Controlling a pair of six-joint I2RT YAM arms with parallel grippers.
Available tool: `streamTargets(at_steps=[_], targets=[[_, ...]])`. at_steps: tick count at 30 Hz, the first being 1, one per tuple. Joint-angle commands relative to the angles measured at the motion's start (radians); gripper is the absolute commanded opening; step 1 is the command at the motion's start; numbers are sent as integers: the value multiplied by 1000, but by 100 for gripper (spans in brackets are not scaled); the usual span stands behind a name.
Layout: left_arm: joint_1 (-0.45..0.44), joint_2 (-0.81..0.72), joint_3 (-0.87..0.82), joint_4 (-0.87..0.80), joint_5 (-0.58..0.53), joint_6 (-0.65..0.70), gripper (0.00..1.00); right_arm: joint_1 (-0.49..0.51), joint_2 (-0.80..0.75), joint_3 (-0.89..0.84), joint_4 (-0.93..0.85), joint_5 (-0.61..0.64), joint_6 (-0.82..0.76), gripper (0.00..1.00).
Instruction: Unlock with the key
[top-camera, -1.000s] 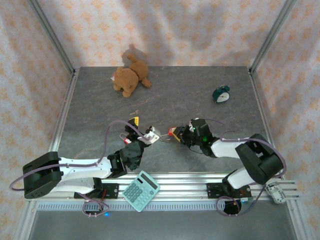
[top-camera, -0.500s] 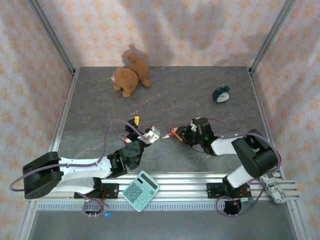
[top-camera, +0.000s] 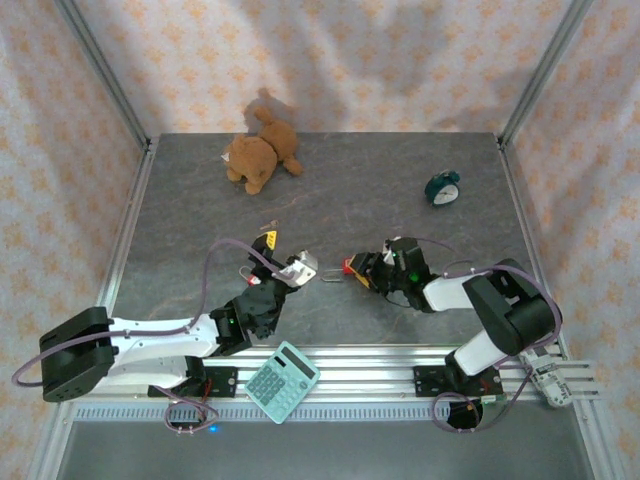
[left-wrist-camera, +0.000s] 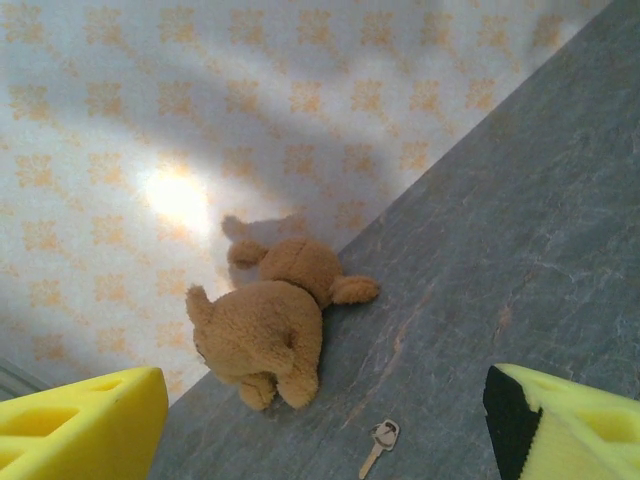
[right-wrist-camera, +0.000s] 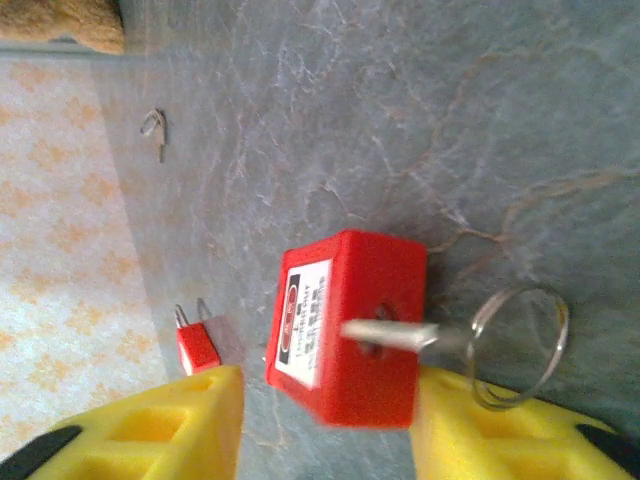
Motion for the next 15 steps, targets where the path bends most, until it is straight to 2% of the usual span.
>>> streamTargets(at_steps=[1, 6, 10, 12, 15], targets=[[2, -41, 0, 27, -4, -34, 84, -16, -79, -17, -87, 13, -46, 51], [3, -75, 18, 46, -27, -68, 84, -23, -253, -4, -359, 82, -112, 61], [13, -70, 77, 46, -120, -100, 82, -26, -415, 27, -593, 158, -195, 65], [32, -69, 129, -33, -162, -141, 81, -25, -488, 46, -692, 190, -236, 65], [66, -84, 240, -272, -257, -270, 81, -21, -572, 112, -823, 232, -325, 62]])
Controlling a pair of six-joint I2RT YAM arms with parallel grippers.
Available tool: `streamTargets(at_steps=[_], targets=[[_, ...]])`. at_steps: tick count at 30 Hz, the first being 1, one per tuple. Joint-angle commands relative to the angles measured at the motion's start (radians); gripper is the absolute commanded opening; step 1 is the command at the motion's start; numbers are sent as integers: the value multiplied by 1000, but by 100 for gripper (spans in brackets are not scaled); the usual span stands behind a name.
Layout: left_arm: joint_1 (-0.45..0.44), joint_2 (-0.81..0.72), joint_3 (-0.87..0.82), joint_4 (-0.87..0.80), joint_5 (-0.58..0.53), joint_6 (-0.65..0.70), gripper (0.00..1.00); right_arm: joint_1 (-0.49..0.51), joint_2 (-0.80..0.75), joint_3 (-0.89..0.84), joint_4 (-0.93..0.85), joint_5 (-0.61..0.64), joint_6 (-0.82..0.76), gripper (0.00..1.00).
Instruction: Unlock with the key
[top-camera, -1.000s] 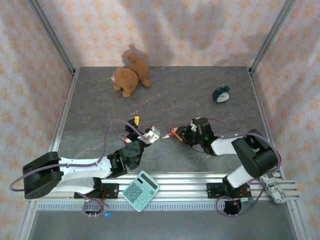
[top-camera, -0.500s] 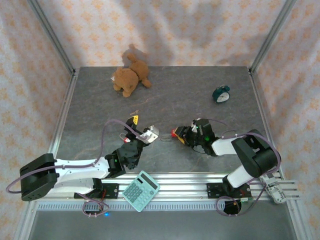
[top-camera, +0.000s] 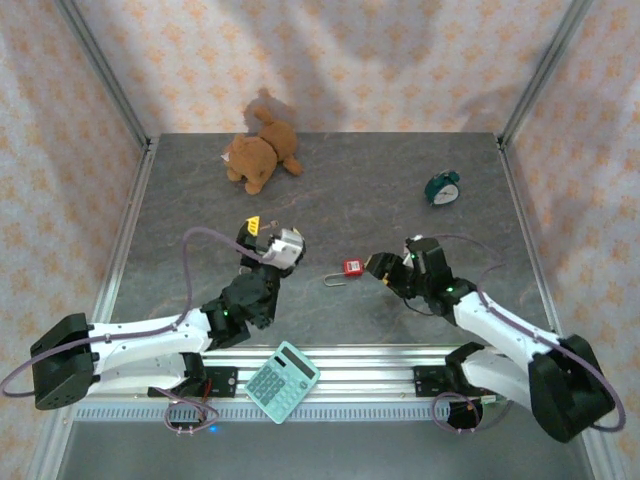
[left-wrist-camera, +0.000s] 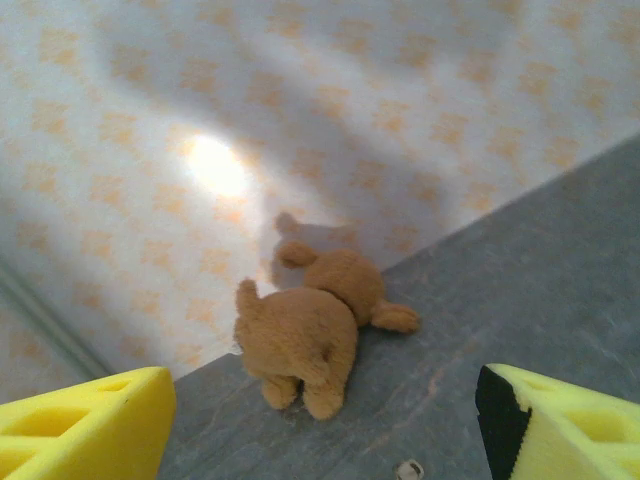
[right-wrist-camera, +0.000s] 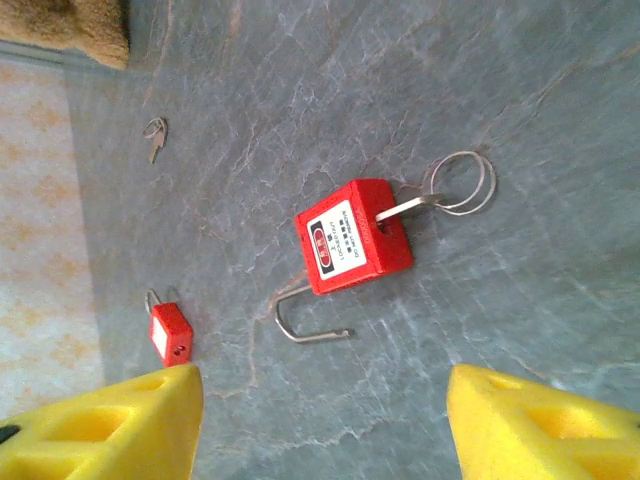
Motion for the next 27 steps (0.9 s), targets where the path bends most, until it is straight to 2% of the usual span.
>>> streamTargets(at_steps=[1, 3, 5, 7, 9, 11, 15, 19, 27], targets=[[53, -37, 126, -281, -137, -208, 81, 8, -61, 105, -225, 97, -153, 61], [130, -83, 189, -539, -111, -407, 82, 50, -40, 182, -278, 157, -222, 59], [276, -134, 264, -836, 18, -682, 81, 128, 37, 274, -303, 226, -309, 58], [424, -170, 320, -1014, 157, -859, 81, 203, 158, 386, -339, 279, -400, 57], [540, -193, 363, -1112, 266, -950, 83, 267, 336, 542, -389, 302, -500, 55], [643, -199, 407, -1179, 365, -999, 85, 329, 528, 715, -445, 355, -598, 54], [793, -162, 477, -1250, 573, -1016, 85, 406, 864, 1006, -468, 458, -727, 59], [825, -122, 487, -1261, 632, -974, 86, 426, 1132, 1301, -510, 519, -776, 61], [829, -127, 402, -1185, 721, -983, 86, 436, 1471, 1741, -657, 616, -785, 61]])
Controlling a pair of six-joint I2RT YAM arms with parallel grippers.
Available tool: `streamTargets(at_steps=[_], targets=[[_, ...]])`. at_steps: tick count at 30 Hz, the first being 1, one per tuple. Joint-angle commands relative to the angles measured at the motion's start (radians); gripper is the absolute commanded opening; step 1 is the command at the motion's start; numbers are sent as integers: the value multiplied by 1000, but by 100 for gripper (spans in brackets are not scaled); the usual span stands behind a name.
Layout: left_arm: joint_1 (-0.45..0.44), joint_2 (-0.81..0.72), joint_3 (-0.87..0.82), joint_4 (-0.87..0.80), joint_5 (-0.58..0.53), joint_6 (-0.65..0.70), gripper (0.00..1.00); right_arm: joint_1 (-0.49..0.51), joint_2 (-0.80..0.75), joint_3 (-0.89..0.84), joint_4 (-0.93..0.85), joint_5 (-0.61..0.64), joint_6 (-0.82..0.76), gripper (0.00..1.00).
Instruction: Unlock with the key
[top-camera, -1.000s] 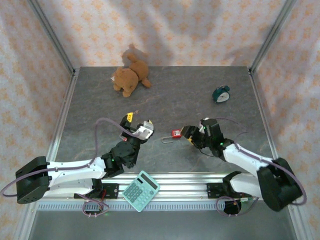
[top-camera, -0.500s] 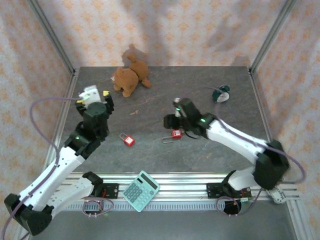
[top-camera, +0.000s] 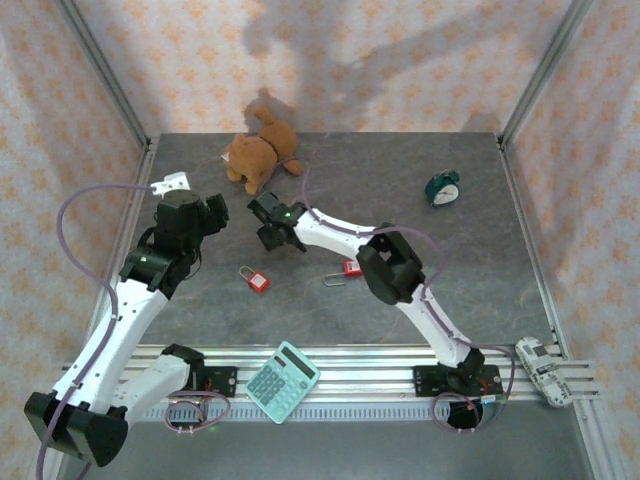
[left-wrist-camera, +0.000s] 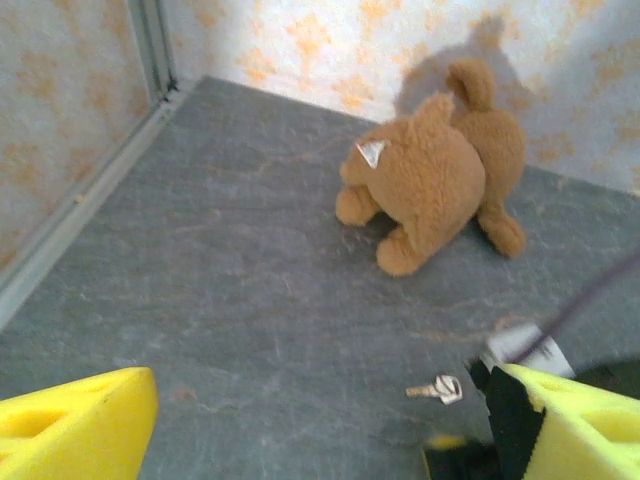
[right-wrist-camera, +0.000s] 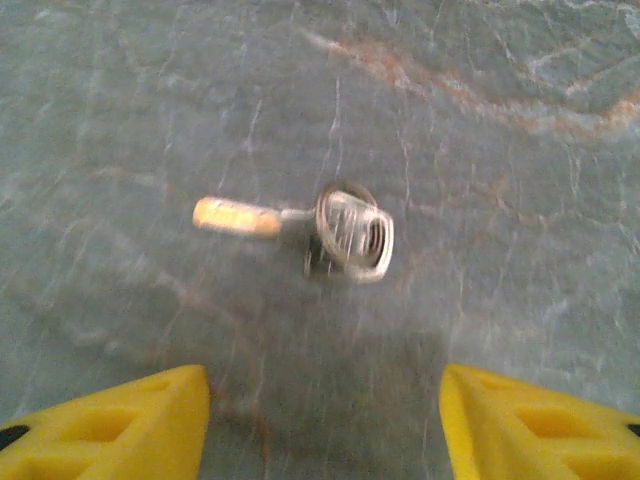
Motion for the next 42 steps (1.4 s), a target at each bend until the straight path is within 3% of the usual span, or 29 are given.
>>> streamTargets(at_steps=[1, 9, 18, 21, 25, 29, 33, 42], targets=[[10, -6, -18, 3, 64, -14, 86, -1, 56, 127, -113, 87, -17, 61], [10, -19, -38, 35, 78, -8, 86, -33, 121, 209, -89, 37, 30, 59], [10, -15, -43, 47, 78, -3, 86, -61, 245, 403, -186, -76, 46, 42], [10, -15, -44, 44, 72, -1, 86, -63, 245, 406, -184, -51, 46, 34], [10, -15, -48, 50, 69, 4, 86, -63, 225, 388, -178, -17, 57, 14], [10, -12, -48, 51, 71, 5, 86, -63, 157, 317, -142, 1, 71, 5], [10, -12, -48, 47, 68, 9, 86, -61, 24, 170, -65, 1, 84, 1], [10, -43, 9, -15, 113, -69, 83, -64, -371, -347, 108, 1, 113, 1]])
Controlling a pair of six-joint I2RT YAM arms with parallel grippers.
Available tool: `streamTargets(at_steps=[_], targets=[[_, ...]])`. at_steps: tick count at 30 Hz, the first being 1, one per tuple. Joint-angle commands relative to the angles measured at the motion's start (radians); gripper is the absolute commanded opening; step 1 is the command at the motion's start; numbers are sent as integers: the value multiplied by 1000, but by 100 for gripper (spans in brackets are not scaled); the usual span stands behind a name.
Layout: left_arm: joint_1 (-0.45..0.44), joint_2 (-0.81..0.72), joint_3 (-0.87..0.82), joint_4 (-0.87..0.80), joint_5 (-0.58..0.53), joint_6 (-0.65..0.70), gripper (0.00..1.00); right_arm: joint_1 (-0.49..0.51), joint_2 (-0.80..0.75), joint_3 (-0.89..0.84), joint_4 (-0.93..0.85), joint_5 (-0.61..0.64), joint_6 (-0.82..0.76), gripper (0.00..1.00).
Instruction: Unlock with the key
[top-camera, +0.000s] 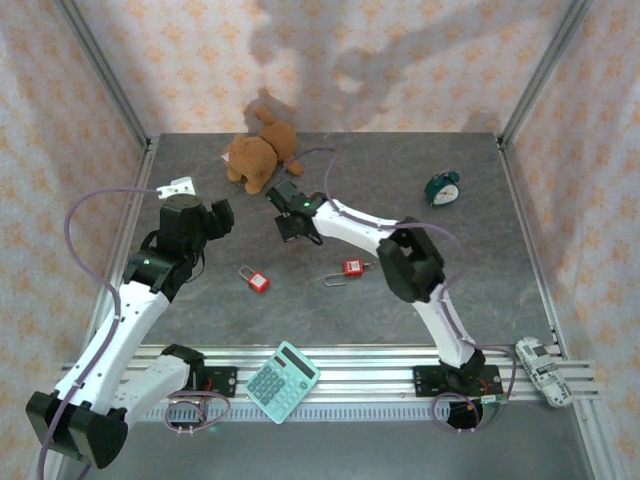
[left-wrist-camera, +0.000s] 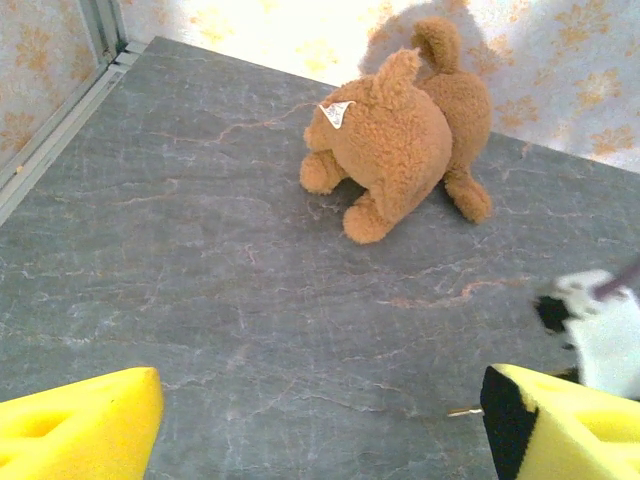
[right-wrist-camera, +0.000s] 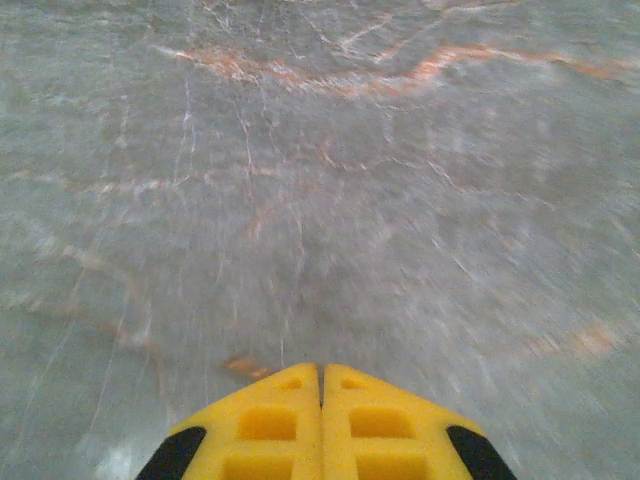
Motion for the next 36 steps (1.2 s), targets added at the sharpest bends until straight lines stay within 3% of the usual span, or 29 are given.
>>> streamTargets(at_steps=[1, 5, 9, 14, 16, 22, 27, 30, 34, 36], targets=[[8, -30, 58, -46, 35, -54, 83, 1, -161, -136, 82, 19, 29, 1], [4, -41, 66, -63, 95, -105, 81, -7, -292, -342, 145, -27, 62, 1], [-44, -47, -11, 21, 135, -138, 80, -7, -403, -458, 173, -24, 89, 1], [-179, -91, -169, 210, -24, -159, 80, -8, -527, -524, 162, -31, 103, 1], [-202, -120, -234, 305, -38, -168, 80, -9, -563, -536, 146, -40, 104, 1], [-285, -148, -390, 603, -7, -46, 75, -9, -670, -572, 100, -21, 136, 1], [-380, -135, -520, 947, -164, 23, 69, -10, -754, -575, 54, 7, 154, 1], [-422, -62, -518, 1050, -152, 108, 69, -15, -794, -567, 23, 24, 158, 1], [-530, 66, -522, 1249, -104, 315, 73, -23, -841, -559, -3, 28, 167, 2], [-598, 155, -548, 1440, -62, 494, 76, -25, -864, -553, -14, 31, 170, 2]])
